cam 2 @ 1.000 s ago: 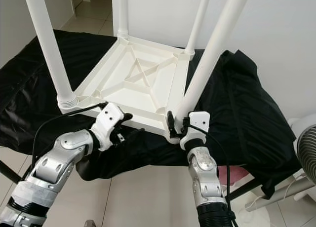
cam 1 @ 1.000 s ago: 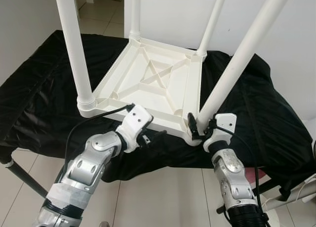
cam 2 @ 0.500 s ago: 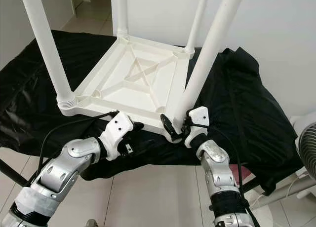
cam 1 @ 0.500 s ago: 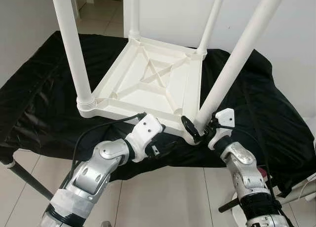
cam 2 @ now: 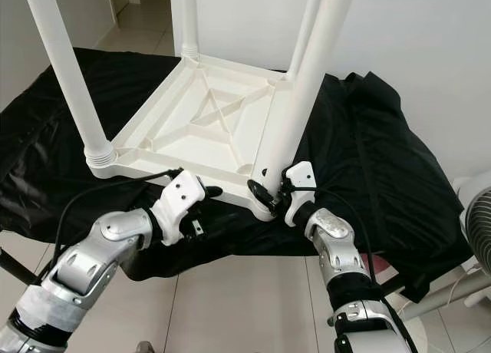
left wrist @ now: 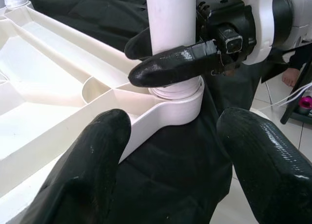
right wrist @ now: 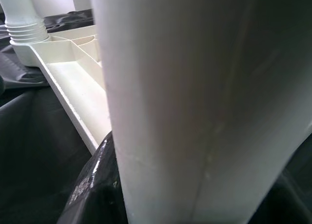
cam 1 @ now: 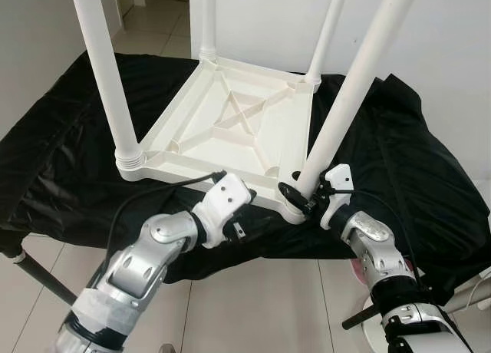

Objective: Building children table

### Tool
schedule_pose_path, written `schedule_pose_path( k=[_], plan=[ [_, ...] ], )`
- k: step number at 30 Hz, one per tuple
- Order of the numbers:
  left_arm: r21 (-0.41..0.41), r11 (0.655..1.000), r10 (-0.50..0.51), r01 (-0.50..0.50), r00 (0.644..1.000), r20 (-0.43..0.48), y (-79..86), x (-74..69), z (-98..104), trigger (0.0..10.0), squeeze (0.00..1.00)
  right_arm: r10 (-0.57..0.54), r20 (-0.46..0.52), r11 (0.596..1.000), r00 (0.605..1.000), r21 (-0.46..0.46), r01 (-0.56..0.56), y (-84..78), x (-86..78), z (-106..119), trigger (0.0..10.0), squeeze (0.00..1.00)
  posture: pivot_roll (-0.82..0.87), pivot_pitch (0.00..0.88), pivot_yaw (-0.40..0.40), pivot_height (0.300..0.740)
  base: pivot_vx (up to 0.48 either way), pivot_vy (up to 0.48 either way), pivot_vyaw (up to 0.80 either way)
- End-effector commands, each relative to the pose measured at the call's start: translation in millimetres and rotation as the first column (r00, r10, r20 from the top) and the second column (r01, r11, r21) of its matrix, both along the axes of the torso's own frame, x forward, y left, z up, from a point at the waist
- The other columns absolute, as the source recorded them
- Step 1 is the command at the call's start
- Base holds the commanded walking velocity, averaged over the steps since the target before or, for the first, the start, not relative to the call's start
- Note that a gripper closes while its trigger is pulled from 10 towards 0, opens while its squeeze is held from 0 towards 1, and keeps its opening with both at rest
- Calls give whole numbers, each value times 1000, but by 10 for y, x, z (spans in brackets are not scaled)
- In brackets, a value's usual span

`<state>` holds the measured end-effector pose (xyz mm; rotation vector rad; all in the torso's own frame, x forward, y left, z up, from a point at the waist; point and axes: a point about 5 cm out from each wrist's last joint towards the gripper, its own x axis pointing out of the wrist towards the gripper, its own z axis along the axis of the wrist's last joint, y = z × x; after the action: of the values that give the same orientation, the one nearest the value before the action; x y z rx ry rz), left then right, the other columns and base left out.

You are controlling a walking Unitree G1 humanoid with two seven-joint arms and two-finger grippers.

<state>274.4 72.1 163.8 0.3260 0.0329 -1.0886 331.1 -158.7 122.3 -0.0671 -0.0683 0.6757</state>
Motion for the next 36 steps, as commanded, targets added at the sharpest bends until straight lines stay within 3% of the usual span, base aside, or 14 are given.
schedule_pose_path(
  k=[1,2,3,8,14,20,28,30,33,34,36],
  plan=[
    [13,993,-120,120,993,-18,-21,-39,8,10000,0,-9,-20,1000,1000,-7,9,-25,27,-28,275,0,72,35,-63,740,0,0,0],
    [13,993,-120,120,993,-18,-21,-39,8,10000,0,-9,-20,1000,1000,-7,9,-25,27,-28,275,0,72,35,-63,740,0,0,0],
    [12,993,-116,116,993,-20,-21,-34,6,10000,0,-13,-19,1000,1000,-3,13,-26,31,-25,10000,0,72,37,-63,740,0,0,0],
    [5,995,-104,104,994,-21,-20,-30,10,10000,0,-35,-17,999,999,25,36,-8,34,2,10000,0,74,43,-72,740,0,0,0],
    [-1,996,-91,91,995,-29,13,-39,-7,10000,0,-150,-31,989,988,7,150,77,25,-45,10000,0,63,50,-75,740,0,0,0],
    [0,996,-89,89,996,-31,5,-13,-15,10000,0,-248,-41,967,968,55,250,181,-68,-70,10000,0,51,44,-74,740,0,0,0],
    [-2,996,-94,94,995,-30,-8,2,-15,10000,0,-307,-38,949,951,66,309,206,-123,-71,10000,0,42,39,-64,740,0,0,0],
    [-9,995,-97,97,995,-26,-28,24,-1,10000,0,-451,-51,887,891,86,453,241,-183,-73,10000,0,37,33,-60,740,0,0,0],
    [-13,995,-96,96,995,-24,-35,31,8,10000,0,-498,-59,860,865,92,502,258,-206,-75,10000,0,37,33,-60,740,0,0,0],
    [-19,996,-92,92,995,-24,-38,39,14,10000,0,-554,-62,826,830,87,557,292,-235,-84,10000,0,35,35,-61,740,0,0,0],
    [-23,996,-89,88,996,-23,-39,43,17,10000,0,-582,-63,807,811,82,585,314,-251,-89,10000,0,35,35,-61,740,0,0,0]
  ],
)
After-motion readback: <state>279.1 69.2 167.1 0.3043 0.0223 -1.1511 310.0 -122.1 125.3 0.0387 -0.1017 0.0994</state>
